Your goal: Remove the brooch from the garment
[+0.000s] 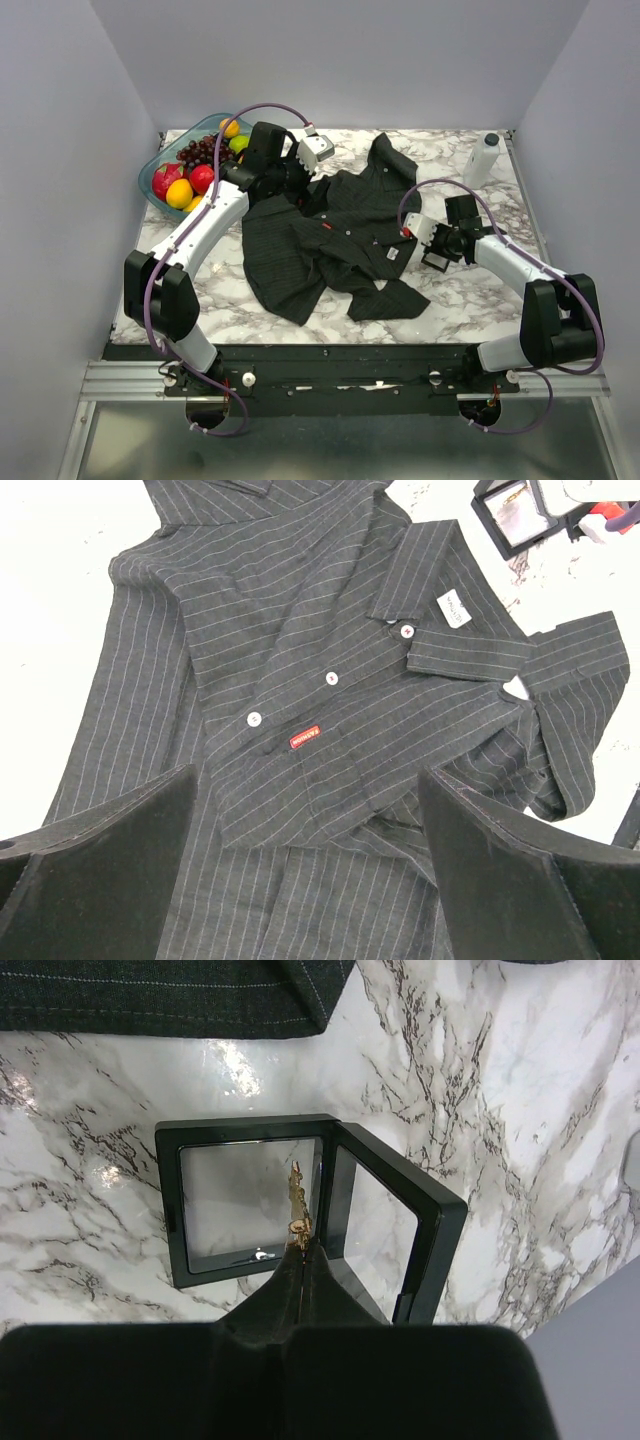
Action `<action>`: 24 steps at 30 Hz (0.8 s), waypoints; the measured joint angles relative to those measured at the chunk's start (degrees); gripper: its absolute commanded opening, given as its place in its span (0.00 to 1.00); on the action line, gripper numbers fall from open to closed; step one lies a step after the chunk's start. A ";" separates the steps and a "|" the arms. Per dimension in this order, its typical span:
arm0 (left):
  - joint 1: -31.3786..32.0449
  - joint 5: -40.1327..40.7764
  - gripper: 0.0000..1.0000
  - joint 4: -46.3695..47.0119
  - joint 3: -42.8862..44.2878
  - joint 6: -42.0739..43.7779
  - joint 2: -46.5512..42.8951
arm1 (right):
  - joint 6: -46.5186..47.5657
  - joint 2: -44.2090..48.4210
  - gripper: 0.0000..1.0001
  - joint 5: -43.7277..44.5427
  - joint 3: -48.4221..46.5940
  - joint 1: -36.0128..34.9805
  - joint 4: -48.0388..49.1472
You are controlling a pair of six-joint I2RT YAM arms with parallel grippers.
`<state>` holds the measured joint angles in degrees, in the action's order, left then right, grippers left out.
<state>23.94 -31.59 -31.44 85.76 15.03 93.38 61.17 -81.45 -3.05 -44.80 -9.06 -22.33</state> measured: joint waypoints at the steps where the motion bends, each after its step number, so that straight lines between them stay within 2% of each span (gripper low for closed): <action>1: 0.00 -0.07 0.99 0.00 0.00 -0.04 0.00 | 0.00 0.11 0.00 0.02 0.00 0.00 -0.02; 21: 0.00 -1.27 0.99 0.00 0.00 -0.52 0.00 | 0.46 0.02 0.01 1.51 -0.17 0.00 1.79; 24: 0.00 -1.29 0.99 0.00 -0.02 -0.55 0.00 | 0.74 -0.85 0.03 1.60 -0.37 0.00 2.25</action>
<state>23.94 -32.88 -31.44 85.73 14.48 93.38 61.91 -82.30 -1.45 -45.17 -9.06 -20.08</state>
